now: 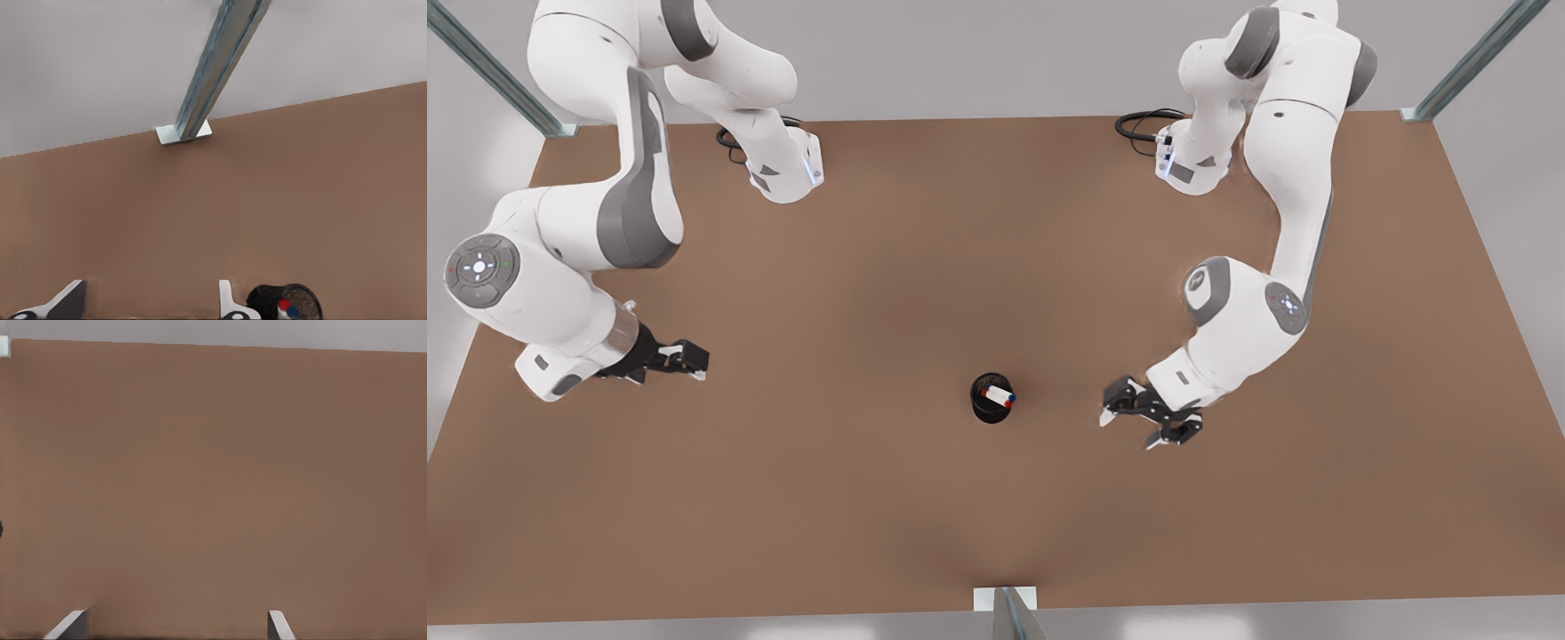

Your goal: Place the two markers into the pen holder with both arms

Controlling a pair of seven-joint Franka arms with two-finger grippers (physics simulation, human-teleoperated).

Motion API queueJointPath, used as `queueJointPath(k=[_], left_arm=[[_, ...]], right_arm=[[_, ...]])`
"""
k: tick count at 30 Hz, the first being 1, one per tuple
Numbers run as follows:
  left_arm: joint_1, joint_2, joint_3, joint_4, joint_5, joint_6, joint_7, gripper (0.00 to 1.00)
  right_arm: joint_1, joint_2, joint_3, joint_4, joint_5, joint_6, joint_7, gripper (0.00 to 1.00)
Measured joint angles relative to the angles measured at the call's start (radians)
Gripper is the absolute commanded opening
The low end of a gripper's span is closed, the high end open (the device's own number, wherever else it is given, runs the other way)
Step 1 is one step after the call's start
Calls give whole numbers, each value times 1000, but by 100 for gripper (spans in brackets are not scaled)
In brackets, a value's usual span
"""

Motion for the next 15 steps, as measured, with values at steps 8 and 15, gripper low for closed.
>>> queueJointPath(k=[8,15], left_arm=[[37,-244,178,150,207,-533,-84,100],[36,-261,196,145,230,-746,-139,100]], right_arm=[[-18,-72,138,12,-30,-19,-10,100],[-157,-87,153,36,12,-49,-15,100]])
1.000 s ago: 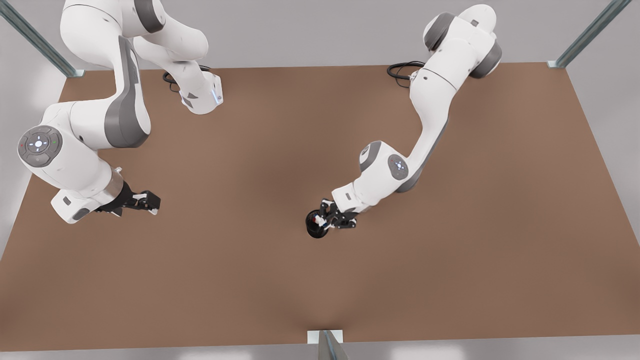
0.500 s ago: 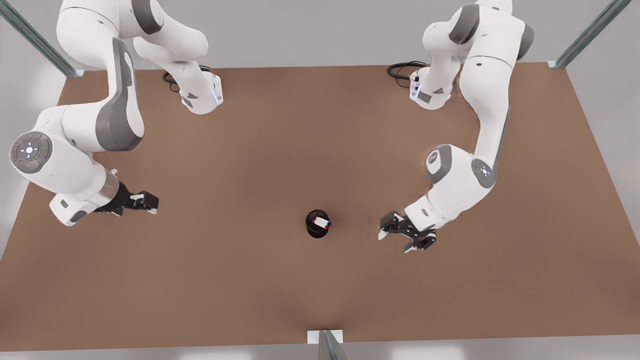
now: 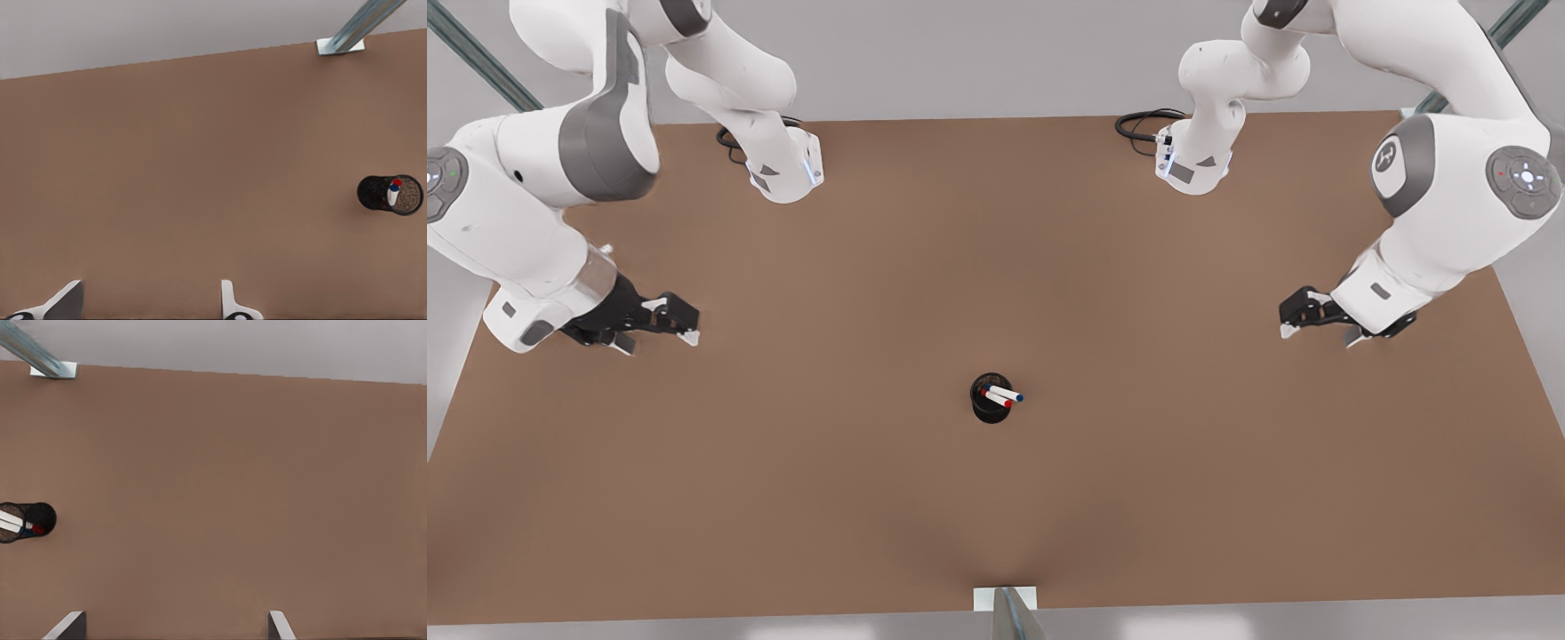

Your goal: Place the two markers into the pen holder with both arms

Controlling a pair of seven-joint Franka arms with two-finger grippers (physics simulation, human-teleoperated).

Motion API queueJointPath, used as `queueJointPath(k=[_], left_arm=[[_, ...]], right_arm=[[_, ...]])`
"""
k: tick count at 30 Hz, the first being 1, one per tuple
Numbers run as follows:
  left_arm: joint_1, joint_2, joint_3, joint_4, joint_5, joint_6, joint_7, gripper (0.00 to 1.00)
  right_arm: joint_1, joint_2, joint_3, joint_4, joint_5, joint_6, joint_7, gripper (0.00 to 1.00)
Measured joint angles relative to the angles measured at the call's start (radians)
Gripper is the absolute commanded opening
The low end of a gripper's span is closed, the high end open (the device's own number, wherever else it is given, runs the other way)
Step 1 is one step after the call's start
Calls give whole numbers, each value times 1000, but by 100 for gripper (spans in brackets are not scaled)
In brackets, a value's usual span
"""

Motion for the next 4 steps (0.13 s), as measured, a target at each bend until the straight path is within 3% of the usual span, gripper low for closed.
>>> queueJointPath(k=[4], left_arm=[[0,18,0,0,2,-52,-23,100]], right_arm=[[-55,-29,1,-8,-16,-5,4,100]])
